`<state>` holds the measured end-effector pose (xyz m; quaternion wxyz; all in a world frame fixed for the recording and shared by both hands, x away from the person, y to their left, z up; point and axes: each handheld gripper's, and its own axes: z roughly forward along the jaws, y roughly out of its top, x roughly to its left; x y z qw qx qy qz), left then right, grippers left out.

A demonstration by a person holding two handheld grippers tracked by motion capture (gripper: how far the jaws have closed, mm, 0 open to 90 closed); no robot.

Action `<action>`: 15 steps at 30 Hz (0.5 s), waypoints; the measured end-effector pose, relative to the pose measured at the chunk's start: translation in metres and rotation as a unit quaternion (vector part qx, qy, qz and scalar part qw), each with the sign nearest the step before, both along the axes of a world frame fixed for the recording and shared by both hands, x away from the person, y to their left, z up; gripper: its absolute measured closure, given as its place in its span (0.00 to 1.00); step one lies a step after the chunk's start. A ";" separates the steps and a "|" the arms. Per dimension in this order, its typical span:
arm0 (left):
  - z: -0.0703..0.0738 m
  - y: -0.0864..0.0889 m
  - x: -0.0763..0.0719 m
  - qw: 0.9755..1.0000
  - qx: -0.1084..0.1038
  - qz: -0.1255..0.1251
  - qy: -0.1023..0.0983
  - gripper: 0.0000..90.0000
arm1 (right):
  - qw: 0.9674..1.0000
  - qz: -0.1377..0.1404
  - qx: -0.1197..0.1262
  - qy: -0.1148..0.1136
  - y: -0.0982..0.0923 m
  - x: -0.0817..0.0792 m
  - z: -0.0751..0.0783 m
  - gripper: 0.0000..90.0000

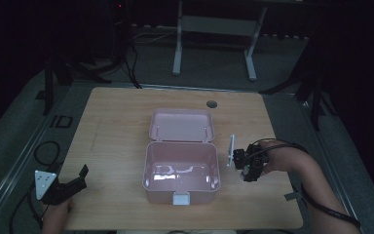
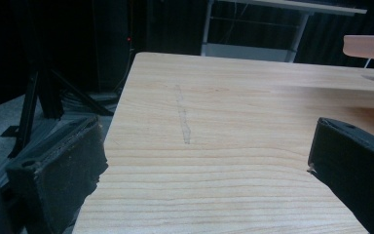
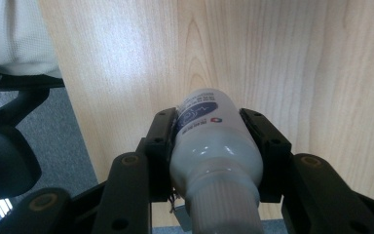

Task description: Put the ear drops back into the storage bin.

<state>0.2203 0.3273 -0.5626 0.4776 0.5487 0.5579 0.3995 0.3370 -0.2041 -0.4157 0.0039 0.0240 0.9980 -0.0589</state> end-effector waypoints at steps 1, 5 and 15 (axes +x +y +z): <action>0.000 0.000 0.000 1.000 0.000 0.000 0.000 0.01 | 1.000 0.002 0.001 0.000 0.001 0.000 0.003 0.66; 0.000 0.000 0.000 1.000 0.000 0.000 0.000 0.01 | 1.000 0.005 0.003 -0.002 0.004 -0.001 0.013 0.66; 0.000 0.000 0.000 1.000 -0.001 -0.001 -0.001 0.01 | 1.000 0.005 0.008 -0.015 0.017 -0.003 0.037 0.66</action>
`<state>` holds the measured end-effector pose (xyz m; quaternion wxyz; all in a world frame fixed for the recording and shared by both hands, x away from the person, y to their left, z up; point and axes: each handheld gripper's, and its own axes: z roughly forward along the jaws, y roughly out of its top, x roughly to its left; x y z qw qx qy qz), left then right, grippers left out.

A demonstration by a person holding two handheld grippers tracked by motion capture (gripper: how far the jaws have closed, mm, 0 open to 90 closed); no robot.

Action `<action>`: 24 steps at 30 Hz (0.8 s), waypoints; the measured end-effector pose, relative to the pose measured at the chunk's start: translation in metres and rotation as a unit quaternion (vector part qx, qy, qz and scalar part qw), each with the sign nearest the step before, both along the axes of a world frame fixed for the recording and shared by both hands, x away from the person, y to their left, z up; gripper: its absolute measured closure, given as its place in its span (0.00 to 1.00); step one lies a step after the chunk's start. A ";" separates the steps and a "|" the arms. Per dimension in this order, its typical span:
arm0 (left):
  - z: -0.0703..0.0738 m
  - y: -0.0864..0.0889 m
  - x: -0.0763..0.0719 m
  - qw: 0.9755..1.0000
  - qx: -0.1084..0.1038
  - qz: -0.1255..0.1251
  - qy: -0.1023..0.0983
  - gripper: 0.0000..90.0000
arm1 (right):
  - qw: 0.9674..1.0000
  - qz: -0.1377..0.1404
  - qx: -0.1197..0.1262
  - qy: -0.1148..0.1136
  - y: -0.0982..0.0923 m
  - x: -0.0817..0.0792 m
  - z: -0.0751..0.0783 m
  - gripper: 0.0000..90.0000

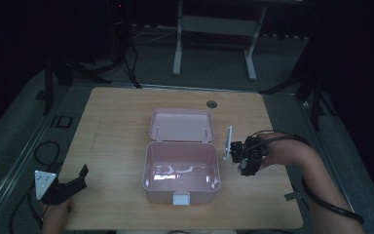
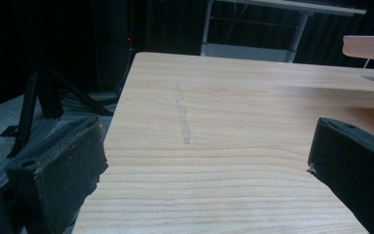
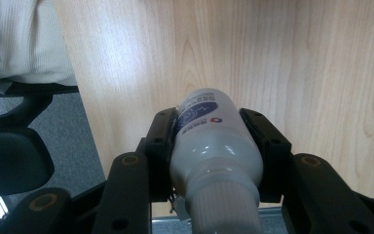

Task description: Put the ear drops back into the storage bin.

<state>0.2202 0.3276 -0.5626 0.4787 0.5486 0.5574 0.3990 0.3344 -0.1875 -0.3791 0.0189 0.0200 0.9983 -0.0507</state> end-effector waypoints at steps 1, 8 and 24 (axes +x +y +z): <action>0.000 0.000 0.000 1.000 0.000 0.000 0.000 0.00 | 1.000 0.001 -0.001 -0.002 0.002 0.000 0.001 0.66; 0.000 0.000 0.000 1.000 -0.001 0.000 0.000 0.01 | 1.000 0.016 -0.001 0.000 0.020 0.000 0.008 0.66; 0.000 0.000 0.000 1.000 -0.001 -0.001 -0.001 0.01 | 0.998 0.054 0.002 0.009 0.067 -0.002 0.014 0.66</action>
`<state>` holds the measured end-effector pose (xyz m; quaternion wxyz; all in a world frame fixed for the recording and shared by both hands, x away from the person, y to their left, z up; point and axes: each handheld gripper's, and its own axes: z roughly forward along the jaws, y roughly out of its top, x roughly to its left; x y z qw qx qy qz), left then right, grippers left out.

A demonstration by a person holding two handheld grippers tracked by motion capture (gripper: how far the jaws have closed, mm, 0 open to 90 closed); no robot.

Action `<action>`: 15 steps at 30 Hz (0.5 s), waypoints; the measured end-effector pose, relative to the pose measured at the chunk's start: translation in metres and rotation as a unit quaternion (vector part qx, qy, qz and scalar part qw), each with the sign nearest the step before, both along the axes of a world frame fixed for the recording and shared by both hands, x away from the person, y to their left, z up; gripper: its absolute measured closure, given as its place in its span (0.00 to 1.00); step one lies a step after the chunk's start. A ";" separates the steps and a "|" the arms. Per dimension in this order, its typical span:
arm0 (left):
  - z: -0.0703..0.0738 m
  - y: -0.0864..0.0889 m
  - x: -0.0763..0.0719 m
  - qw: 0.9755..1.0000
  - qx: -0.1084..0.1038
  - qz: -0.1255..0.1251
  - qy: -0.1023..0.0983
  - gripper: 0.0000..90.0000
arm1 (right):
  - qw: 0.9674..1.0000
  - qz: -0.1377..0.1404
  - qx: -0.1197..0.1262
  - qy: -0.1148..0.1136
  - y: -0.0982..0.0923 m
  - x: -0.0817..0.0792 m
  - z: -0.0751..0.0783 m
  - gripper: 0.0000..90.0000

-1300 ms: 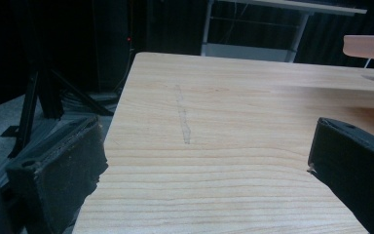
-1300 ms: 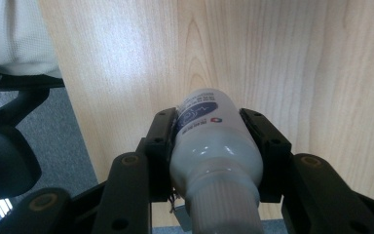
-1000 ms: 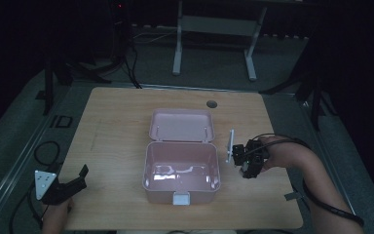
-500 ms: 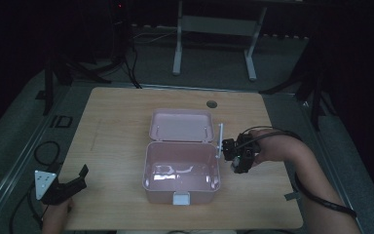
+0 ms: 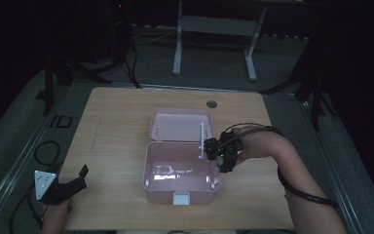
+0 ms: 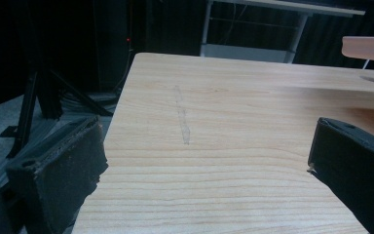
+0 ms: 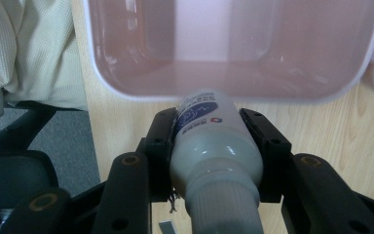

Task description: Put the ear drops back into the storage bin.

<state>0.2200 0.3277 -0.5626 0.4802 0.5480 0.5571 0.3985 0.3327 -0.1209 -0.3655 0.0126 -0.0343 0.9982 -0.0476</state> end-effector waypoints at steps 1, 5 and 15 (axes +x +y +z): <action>0.000 0.000 0.000 1.000 0.000 0.000 0.000 0.01 | 1.000 0.007 0.000 -0.001 0.004 0.000 0.000 0.66; 0.000 0.000 0.000 1.000 0.000 -0.001 0.001 0.01 | 1.000 0.016 0.004 0.001 0.016 -0.001 0.000 0.66; 0.000 0.000 0.000 1.000 -0.001 -0.002 0.000 0.01 | 0.999 0.039 0.005 0.015 0.040 -0.002 -0.012 0.66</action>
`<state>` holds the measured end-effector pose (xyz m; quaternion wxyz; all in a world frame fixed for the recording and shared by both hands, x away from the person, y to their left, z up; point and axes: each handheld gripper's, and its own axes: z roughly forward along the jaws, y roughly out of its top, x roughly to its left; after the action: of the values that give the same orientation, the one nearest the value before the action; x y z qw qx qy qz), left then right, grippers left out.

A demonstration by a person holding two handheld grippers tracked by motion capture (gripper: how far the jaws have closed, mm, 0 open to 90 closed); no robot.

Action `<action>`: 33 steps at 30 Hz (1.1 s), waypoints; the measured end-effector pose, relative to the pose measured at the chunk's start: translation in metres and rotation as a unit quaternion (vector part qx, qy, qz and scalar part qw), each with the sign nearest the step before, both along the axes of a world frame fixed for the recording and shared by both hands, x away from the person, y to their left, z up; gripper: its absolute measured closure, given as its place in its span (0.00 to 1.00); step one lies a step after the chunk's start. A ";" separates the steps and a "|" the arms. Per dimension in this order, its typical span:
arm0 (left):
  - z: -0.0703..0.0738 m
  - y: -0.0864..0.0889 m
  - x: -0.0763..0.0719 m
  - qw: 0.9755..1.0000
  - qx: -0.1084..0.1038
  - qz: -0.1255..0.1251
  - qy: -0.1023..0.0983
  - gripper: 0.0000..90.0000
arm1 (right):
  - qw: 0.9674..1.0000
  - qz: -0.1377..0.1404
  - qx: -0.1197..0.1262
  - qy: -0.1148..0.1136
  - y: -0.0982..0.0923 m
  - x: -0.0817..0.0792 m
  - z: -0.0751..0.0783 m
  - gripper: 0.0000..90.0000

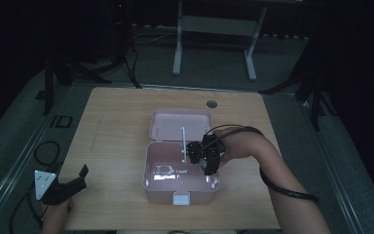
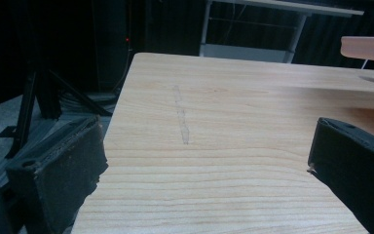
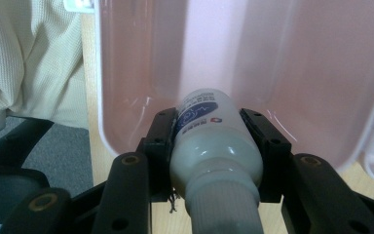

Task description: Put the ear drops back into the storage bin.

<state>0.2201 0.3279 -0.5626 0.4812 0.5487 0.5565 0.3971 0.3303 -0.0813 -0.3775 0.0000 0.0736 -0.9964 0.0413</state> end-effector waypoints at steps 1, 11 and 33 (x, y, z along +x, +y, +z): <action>0.000 0.000 0.000 1.000 0.000 0.000 0.000 0.01 | 1.000 0.002 -0.002 0.001 0.001 0.000 -0.002 0.66; 0.000 0.000 0.000 1.000 0.001 0.000 0.000 0.01 | 1.000 0.018 -0.006 0.001 0.003 0.003 -0.029 0.66; 0.000 0.000 0.000 1.000 0.002 0.000 0.001 0.01 | 0.997 0.061 -0.037 0.027 0.009 0.000 -0.093 0.66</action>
<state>0.2202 0.3276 -0.5626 0.4800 0.5500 0.5558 0.3977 0.3306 -0.0719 -0.4704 0.0273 0.1356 -0.9875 0.0761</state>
